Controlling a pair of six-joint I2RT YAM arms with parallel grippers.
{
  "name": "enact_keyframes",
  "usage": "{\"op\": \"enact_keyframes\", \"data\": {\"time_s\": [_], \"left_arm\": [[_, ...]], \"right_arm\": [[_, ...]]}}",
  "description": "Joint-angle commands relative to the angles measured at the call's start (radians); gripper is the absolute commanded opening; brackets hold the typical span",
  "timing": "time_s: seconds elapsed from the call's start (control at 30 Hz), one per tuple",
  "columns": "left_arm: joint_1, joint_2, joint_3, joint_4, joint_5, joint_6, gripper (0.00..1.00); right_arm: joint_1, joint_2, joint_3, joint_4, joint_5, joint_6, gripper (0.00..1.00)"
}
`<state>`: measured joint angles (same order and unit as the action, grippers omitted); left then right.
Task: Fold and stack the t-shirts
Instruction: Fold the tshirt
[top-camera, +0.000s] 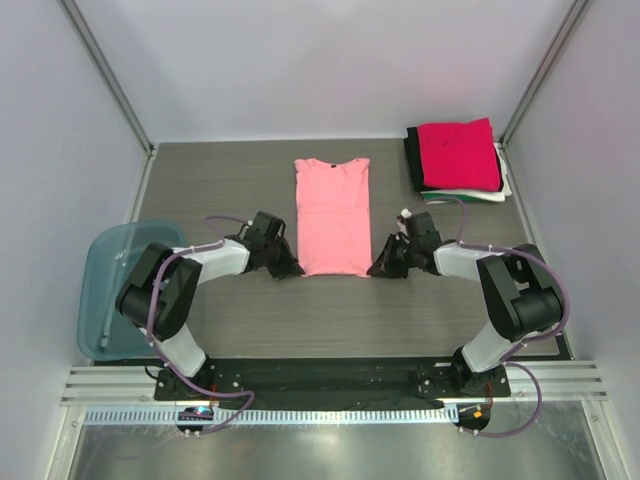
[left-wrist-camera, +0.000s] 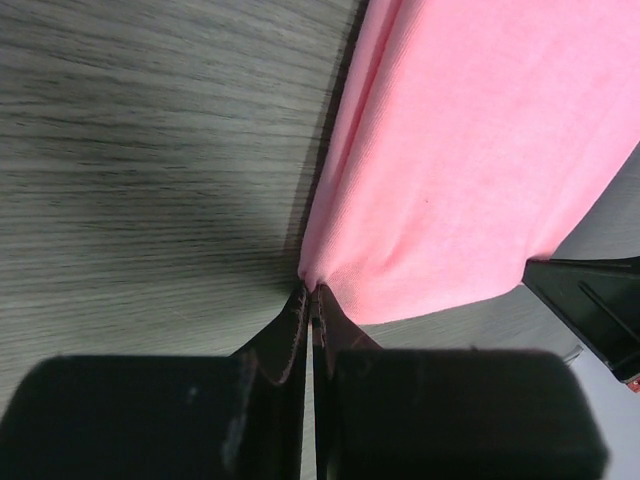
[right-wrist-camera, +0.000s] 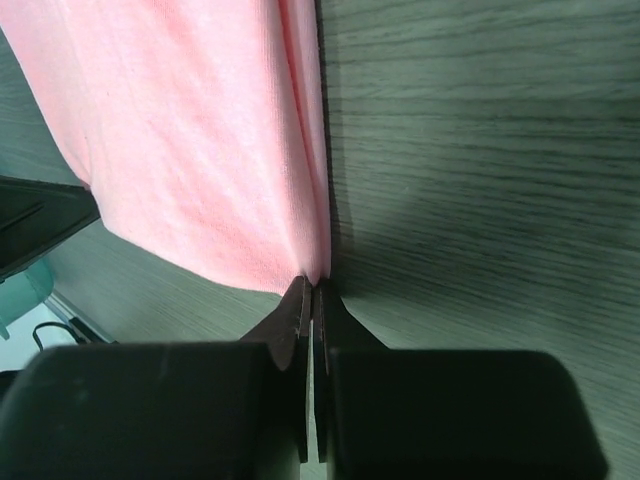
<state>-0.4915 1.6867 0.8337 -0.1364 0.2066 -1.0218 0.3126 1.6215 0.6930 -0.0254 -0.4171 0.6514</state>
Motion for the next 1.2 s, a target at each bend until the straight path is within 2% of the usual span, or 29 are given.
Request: {"op": "enact_keyframes", "data": {"time_s": [0.0,0.2,0.3,0.5,0.53,0.67,0.87,1.0,1.17], "left_arm": [[-0.021,-0.002,-0.016,-0.015,-0.029,-0.015,0.00],[-0.103,-0.148,-0.022,-0.142,-0.094,-0.043,0.00],[-0.174,-0.245,-0.031,-0.205,-0.131,-0.078,0.00],[-0.341,-0.462,-0.022,-0.360,-0.199,-0.201,0.00],[-0.382,-0.485,-0.018,-0.380,-0.257,-0.213,0.00],[-0.469,-0.587,0.022,-0.477,-0.329,-0.277,0.00],[-0.498,-0.634,0.157,-0.649,-0.445,-0.261,0.00],[-0.490,-0.605,0.243,-0.730,-0.527,-0.216,0.01],[-0.420,-0.536,0.304,-0.721,-0.501,-0.150,0.01]], "right_arm": [[0.006,-0.018,-0.042,-0.096,0.026,-0.021,0.01],[0.010,-0.207,-0.073,-0.218,0.037,-0.019,0.01],[0.016,-0.305,-0.082,-0.330,0.044,-0.006,0.01],[0.052,-0.599,-0.035,-0.617,0.096,0.027,0.01],[0.057,-0.630,-0.023,-0.683,0.103,0.034,0.01],[0.074,-0.771,0.045,-0.820,0.115,0.051,0.01],[0.079,-0.792,0.198,-0.939,0.172,0.015,0.01],[0.077,-0.689,0.316,-0.959,0.263,-0.039,0.01],[0.077,-0.563,0.411,-0.944,0.316,-0.090,0.01]]}}
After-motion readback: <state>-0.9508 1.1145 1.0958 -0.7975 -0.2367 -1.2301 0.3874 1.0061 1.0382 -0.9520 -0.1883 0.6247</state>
